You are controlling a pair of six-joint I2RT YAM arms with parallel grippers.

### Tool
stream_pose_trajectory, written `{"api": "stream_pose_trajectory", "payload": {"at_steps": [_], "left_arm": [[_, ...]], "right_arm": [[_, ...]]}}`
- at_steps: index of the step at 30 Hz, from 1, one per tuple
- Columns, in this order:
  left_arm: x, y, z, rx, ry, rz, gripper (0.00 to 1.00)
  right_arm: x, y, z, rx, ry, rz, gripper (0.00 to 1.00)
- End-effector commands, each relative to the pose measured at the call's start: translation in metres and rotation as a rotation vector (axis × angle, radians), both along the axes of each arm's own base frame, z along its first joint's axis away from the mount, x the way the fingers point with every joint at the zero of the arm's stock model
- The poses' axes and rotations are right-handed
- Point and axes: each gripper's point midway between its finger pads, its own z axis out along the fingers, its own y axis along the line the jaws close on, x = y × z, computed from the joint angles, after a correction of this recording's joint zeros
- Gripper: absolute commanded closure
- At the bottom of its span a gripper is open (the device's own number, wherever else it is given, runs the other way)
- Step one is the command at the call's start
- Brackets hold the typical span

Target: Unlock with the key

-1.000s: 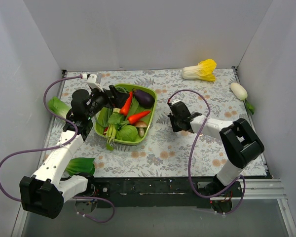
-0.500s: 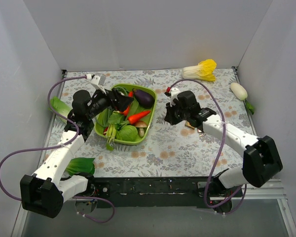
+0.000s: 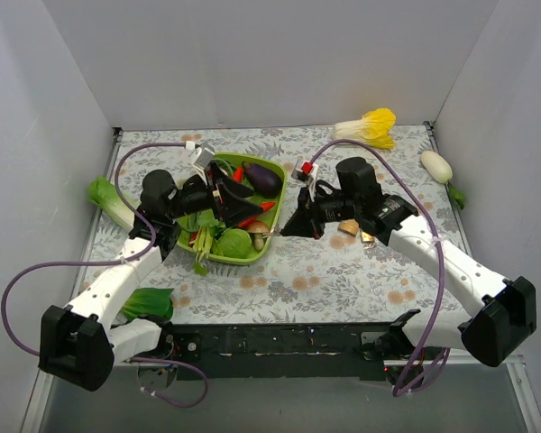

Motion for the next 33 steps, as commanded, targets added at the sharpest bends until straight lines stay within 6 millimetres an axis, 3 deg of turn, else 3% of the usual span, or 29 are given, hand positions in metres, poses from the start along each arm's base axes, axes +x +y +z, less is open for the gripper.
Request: {"api": "stream_pose_trajectory", "payload": {"at_steps": [1,5,10,16,24,33], "left_arm": [[0.007,-0.008,-0.011,0.031,0.112,-0.009,0.02],[0.026,-0.014,-0.029,0.049,0.254,0.047,0.07],[0.023,-0.027,-0.043,0.04,0.405,-0.002,0.07],[0.013,-0.035,-0.045,0.042,0.433,-0.064,0.08],[-0.02,-0.026,-0.002,-0.063,0.198,-0.132,0.02],[-0.05,-0.02,0.008,-0.143,0.063,-0.242,0.02]], "right_arm": [[-0.015,0.004,0.029,0.062,-0.095,0.08,0.99],[-0.003,0.003,0.027,0.012,-0.186,-0.011,0.99],[0.016,0.003,0.016,-0.077,-0.285,-0.123,0.99],[0.009,0.014,0.021,-0.046,-0.319,-0.103,0.99],[-0.003,0.006,0.056,0.209,-0.091,-0.063,0.99],[-0.029,-0.016,0.111,0.393,0.091,0.032,0.99]]}}
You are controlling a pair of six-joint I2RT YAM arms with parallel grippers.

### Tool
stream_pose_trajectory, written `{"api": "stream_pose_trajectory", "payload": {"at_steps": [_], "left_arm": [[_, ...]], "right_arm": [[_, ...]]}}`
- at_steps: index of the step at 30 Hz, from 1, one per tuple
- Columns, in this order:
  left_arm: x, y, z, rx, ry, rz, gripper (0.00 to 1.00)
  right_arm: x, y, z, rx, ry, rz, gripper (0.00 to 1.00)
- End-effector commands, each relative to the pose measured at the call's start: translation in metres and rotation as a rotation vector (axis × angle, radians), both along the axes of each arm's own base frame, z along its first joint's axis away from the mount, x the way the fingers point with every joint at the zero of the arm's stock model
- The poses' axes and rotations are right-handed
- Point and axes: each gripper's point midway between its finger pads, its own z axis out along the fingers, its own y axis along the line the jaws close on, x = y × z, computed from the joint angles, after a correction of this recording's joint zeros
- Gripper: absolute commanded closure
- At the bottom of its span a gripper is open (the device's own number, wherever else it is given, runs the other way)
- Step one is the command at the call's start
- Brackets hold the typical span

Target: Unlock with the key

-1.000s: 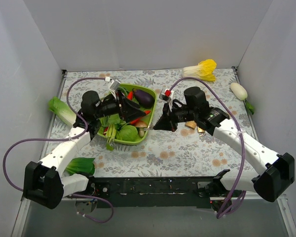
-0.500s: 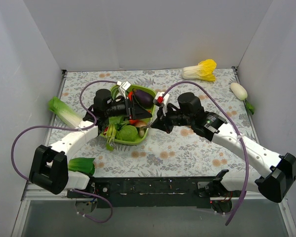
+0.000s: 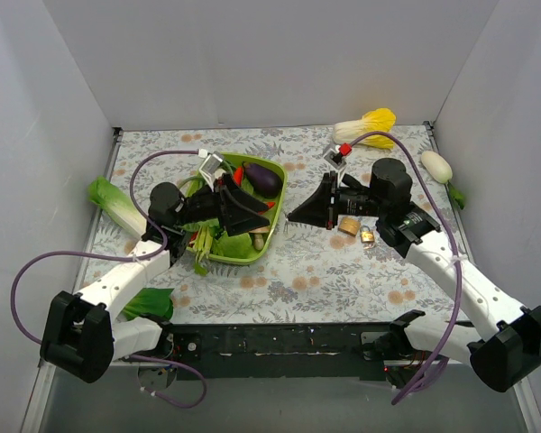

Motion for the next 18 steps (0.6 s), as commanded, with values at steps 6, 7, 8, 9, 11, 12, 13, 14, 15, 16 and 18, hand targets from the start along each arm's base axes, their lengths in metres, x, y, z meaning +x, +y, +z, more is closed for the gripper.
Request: {"api": "stream_pose_trajectory", "payload": {"at_steps": [6,7,8,9,11,12,13,14,15,16,18], "left_arm": [[-0.014,0.002,0.009,-0.045,-0.134,-0.018,0.02],[-0.015,0.003,0.012,-0.057,-0.142,-0.017,0.02],[-0.017,0.003,0.014,-0.065,-0.147,-0.022,0.02],[-0.019,0.003,0.012,-0.071,-0.145,-0.028,0.02],[-0.026,0.003,0.019,-0.101,-0.164,-0.053,0.03],[-0.026,0.003,0.018,-0.106,-0.158,-0.061,0.05],[-0.03,0.003,0.022,-0.121,-0.186,-0.076,0.06],[-0.034,0.002,0.023,-0.124,-0.176,-0.097,0.07],[-0.035,0.001,0.023,-0.127,-0.181,-0.106,0.08],[-0.036,0.0,0.024,-0.132,-0.188,-0.111,0.1],[-0.038,-0.004,0.026,-0.136,-0.196,-0.119,0.11]], "right_arm": [[-0.041,-0.005,0.064,0.171,0.038,0.176,0.99],[-0.042,-0.006,0.065,0.173,0.039,0.179,0.99],[-0.044,-0.006,0.065,0.172,0.044,0.19,0.99],[-0.045,-0.006,0.066,0.175,0.048,0.193,0.99],[-0.047,-0.006,0.066,0.176,0.066,0.205,0.99],[-0.049,-0.007,0.067,0.179,0.067,0.21,0.99],[-0.049,-0.007,0.068,0.182,0.072,0.212,0.99],[-0.05,-0.007,0.067,0.181,0.075,0.217,0.99],[-0.051,-0.007,0.067,0.182,0.075,0.218,0.99],[-0.051,-0.007,0.066,0.18,0.081,0.218,0.99],[-0.052,-0.007,0.065,0.177,0.098,0.226,0.99]]}}
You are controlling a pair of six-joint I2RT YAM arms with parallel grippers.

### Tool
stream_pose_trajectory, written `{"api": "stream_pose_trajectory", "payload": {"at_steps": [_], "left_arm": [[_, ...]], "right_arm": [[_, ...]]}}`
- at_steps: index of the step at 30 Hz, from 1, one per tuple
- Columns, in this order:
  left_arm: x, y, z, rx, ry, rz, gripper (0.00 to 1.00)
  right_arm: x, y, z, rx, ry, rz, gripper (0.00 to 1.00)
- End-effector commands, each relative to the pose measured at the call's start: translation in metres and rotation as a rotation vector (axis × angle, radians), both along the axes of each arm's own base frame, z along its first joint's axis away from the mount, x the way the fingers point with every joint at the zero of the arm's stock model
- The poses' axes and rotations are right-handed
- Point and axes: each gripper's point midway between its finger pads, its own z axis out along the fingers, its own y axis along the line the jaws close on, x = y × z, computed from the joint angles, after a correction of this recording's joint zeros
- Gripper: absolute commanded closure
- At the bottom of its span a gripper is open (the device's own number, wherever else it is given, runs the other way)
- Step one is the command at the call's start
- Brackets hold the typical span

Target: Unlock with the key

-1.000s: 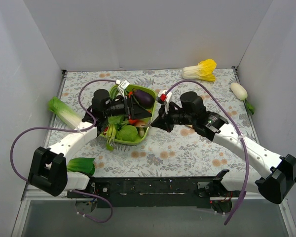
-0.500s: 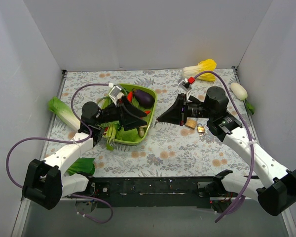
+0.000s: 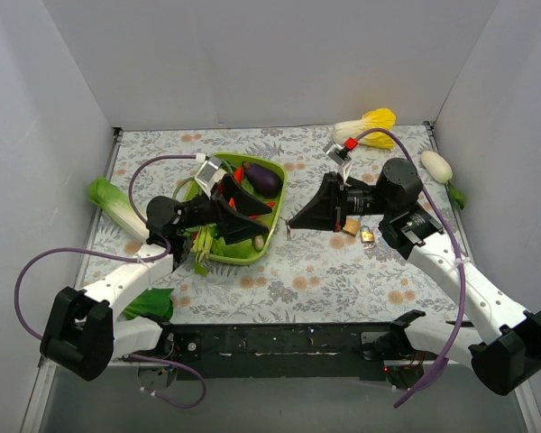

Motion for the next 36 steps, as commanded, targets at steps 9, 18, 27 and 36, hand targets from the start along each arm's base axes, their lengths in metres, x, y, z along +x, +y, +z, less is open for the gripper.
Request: {"api": "stream_pose_trajectory", "payload": {"at_steps": [9,18,27,36], "left_arm": [[-0.018,-0.021,0.02,-0.034,-0.09,-0.059,0.15],[-0.021,-0.027,0.027,-0.052,-0.104,-0.077,0.3],[-0.026,-0.027,0.025,-0.05,-0.111,-0.081,0.58],[-0.031,-0.025,0.017,-0.029,-0.11,-0.078,0.78]], "right_arm": [[-0.01,-0.003,0.006,0.018,0.003,0.052,0.99],[-0.012,-0.003,0.0,0.008,0.022,0.071,0.99],[-0.012,-0.003,-0.006,0.001,0.044,0.079,0.99],[-0.008,-0.002,-0.01,-0.008,0.062,0.065,0.99]]}}
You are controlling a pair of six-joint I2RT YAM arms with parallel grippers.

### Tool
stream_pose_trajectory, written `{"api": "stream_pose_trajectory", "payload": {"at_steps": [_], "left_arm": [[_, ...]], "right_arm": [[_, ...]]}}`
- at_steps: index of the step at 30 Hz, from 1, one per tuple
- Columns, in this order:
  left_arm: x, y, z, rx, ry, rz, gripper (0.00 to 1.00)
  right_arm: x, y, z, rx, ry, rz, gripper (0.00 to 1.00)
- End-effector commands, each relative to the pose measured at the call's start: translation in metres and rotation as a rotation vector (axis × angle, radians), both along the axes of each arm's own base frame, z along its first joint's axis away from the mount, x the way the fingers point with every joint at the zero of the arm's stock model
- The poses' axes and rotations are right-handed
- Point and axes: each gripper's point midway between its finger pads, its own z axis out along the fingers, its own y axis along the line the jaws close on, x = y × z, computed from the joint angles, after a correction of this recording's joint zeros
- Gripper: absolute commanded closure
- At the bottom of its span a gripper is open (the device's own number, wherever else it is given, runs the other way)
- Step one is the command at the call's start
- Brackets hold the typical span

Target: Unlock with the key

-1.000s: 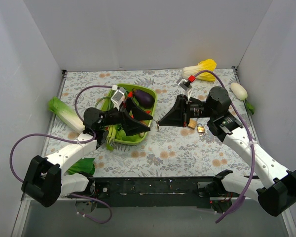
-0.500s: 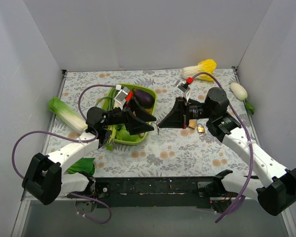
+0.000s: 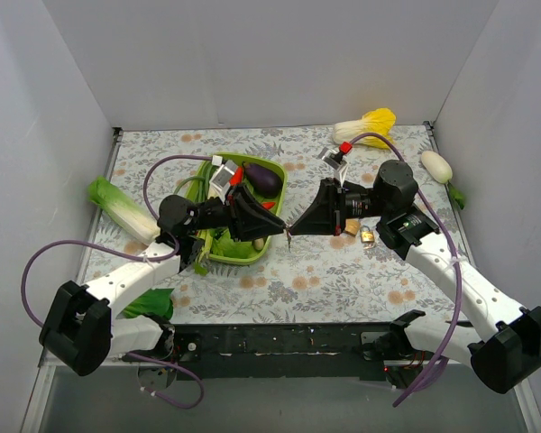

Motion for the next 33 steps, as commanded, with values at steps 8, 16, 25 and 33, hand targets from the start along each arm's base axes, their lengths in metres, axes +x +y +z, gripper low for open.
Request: {"api": "stream_pose_trajectory", "payload": {"at_steps": [8,16,25,33], "left_arm": [[-0.011,0.002,0.002,0.019,-0.054,0.009,0.88],[-0.014,0.001,-0.005,0.068,-0.093,0.02,1.0],[0.001,-0.005,-0.022,0.188,-0.152,0.112,1.0],[0.034,-0.004,-0.048,0.358,-0.335,0.372,1.0]], "right_arm": [[0.008,-0.001,-0.006,-0.008,-0.006,-0.029,0.99],[0.023,-0.012,-0.014,-0.036,0.006,-0.103,0.99],[0.038,-0.02,-0.033,-0.106,0.016,-0.183,0.82],[0.064,-0.04,-0.06,-0.239,0.051,-0.398,0.35]]}}
